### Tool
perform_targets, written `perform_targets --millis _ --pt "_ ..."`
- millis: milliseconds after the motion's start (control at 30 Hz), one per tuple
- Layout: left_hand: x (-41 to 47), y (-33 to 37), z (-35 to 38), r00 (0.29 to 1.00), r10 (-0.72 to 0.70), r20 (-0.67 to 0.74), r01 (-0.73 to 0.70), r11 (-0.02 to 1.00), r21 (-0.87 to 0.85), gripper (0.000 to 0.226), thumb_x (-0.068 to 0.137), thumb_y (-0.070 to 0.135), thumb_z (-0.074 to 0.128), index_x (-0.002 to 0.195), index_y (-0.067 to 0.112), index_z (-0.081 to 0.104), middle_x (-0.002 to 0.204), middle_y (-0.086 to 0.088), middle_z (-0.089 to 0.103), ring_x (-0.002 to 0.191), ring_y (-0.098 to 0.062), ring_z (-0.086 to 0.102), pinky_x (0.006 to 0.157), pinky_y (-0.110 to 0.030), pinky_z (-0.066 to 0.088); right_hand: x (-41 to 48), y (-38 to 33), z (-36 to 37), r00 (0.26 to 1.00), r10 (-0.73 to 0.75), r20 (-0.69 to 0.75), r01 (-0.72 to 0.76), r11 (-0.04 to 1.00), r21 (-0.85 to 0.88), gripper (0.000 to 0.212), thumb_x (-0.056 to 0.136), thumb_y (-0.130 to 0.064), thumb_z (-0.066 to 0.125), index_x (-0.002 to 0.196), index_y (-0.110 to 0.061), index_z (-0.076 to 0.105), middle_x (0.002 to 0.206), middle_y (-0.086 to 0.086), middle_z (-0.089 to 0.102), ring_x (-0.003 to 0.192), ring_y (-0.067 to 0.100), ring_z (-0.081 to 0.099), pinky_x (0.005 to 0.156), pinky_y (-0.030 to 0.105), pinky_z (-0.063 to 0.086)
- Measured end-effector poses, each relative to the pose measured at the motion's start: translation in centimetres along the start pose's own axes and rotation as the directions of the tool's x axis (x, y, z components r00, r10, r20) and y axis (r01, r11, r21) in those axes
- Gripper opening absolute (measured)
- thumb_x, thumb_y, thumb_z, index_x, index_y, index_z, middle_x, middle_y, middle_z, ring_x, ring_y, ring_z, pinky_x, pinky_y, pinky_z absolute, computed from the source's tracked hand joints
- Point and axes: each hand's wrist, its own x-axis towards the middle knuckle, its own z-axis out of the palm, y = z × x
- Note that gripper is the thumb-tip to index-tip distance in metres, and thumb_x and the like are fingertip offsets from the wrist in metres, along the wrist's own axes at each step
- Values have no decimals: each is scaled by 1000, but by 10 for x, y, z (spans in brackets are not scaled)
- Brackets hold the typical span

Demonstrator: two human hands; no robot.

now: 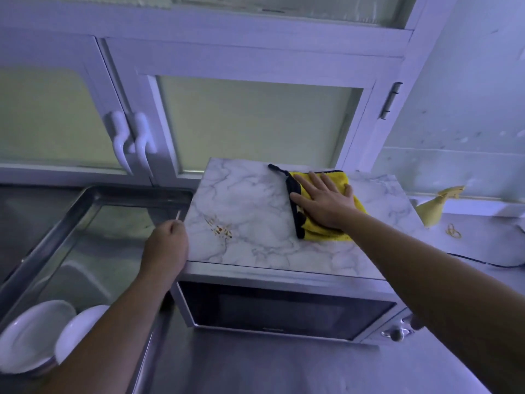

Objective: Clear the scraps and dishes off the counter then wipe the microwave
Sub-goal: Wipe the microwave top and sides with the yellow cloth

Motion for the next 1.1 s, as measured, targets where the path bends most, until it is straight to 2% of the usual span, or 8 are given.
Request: perform_targets --millis 133,233,467,600,833,933,1000,1100 --pt "-1 -2 1 994 55 -93 -53 998 29 36 101 19 38 69 3 45 64 -10 49 60 -20 42 55 -35 30 60 -19 -5 999 -22 -30 21 1000 -22 67 90 -78 12 153 -56 3 168 -14 1 155 14 -1 116 67 2" --pt "-4 -3 3 987 88 -132 -83 996 44 40 101 20 38 64 6 41 60 -9 45 56 -18 39 52 -33 28 84 -31 -5 999 -9 -46 8 999 -39 69 91 -77 11 154 -51 9 168 -10 8 155 18 4 115 70 4" --pt "-5 -1 2 985 87 -152 -75 994 81 40 101 20 37 63 12 43 62 -7 45 58 -23 42 51 -34 25 40 -52 0 998 20 -61 -20 1000 -12 68 92 -76 11 155 -50 4 169 -8 1 155 19 -3 117 68 -1" --pt "-5 3 0 991 74 -110 -63 993 97 33 102 23 34 83 9 56 80 -11 52 74 -31 48 68 -36 36 -22 -68 13 999 -20 -41 20 1000 -10 73 88 -80 8 154 -52 1 169 -10 -3 155 17 -6 117 65 -2" --pt "-3 1 -1 998 42 -40 -39 997 70 39 102 23 31 108 3 64 114 -23 64 104 -41 58 76 -37 37 -111 -85 23 999 6 52 -8 999 40 81 81 -89 11 153 -55 -6 166 -15 -15 153 12 -18 117 62 -11" --pt "-2 2 -1 998 42 -35 -40 997 60 39 102 22 33 114 1 63 117 -24 63 108 -42 58 77 -38 35 -136 -87 19 987 -10 157 -11 991 133 78 85 -84 25 152 -58 -6 163 -19 -19 150 7 -24 116 58 -18" --pt "-2 3 -1 999 39 -38 -37 998 58 39 101 21 34 116 0 63 119 -25 63 109 -43 58 77 -39 35 -148 -84 10 967 -44 250 -16 972 235 88 78 -69 45 152 -58 -3 164 -19 -20 148 4 -25 116 56 -20" --pt "-1 2 -2 999 27 -21 -26 998 52 40 100 22 35 118 0 63 122 -25 62 112 -45 58 84 -44 43 -163 -75 2 934 -109 341 72 990 118 116 69 -41 69 152 -55 -11 160 -24 -23 147 3 -26 117 55 -16"
